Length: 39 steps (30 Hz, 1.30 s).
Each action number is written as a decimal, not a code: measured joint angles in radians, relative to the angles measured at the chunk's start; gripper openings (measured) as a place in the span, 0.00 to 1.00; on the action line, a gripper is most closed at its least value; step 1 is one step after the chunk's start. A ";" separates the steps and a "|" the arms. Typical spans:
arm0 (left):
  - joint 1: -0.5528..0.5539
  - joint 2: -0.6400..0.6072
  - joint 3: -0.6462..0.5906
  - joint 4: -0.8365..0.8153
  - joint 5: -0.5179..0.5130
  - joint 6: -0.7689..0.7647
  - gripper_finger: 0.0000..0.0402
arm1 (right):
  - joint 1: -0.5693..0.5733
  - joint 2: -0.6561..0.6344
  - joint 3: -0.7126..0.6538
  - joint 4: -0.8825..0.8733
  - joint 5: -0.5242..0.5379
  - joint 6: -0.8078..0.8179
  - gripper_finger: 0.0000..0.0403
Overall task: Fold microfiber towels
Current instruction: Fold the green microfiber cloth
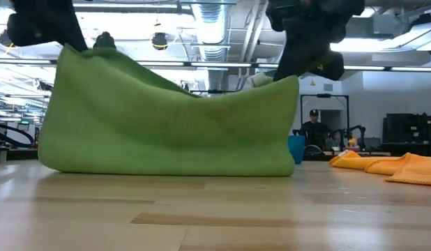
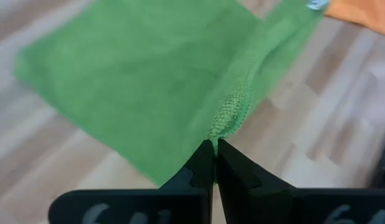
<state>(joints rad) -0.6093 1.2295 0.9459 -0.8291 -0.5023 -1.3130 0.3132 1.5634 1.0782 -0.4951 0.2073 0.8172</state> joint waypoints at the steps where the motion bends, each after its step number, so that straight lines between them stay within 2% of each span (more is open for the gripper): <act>1: 0.004 0.003 0.000 -0.021 -0.014 0.003 0.00 | -0.008 0.003 0.000 0.002 0.000 -0.009 0.03; 8: 0.083 0.041 -0.001 -0.191 -0.118 0.015 0.00 | -0.120 0.012 -0.003 0.011 0.032 -0.107 0.03; 12: 0.121 0.066 -0.018 -0.203 -0.168 0.027 0.00 | -0.184 0.012 -0.006 0.010 0.033 -0.164 0.03; 17: 0.134 0.067 -0.124 -0.053 -0.159 0.036 0.00 | -0.235 0.012 -0.058 0.058 0.032 -0.172 0.03; 23: 0.138 0.067 -0.181 -0.043 -0.156 -0.009 0.00 | -0.276 0.013 -0.122 0.150 0.008 -0.172 0.03; 34: 0.143 0.064 -0.133 -0.055 -0.068 -0.026 0.00 | -0.296 0.049 -0.141 0.218 -0.017 -0.179 0.03; 39: 0.082 0.063 -0.091 -0.040 -0.013 -0.077 0.00 | -0.217 0.073 -0.140 0.247 -0.025 -0.135 0.02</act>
<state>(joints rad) -0.5275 1.2930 0.8553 -0.8691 -0.5150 -1.3897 0.0961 1.6367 0.9383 -0.2480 0.1820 0.6825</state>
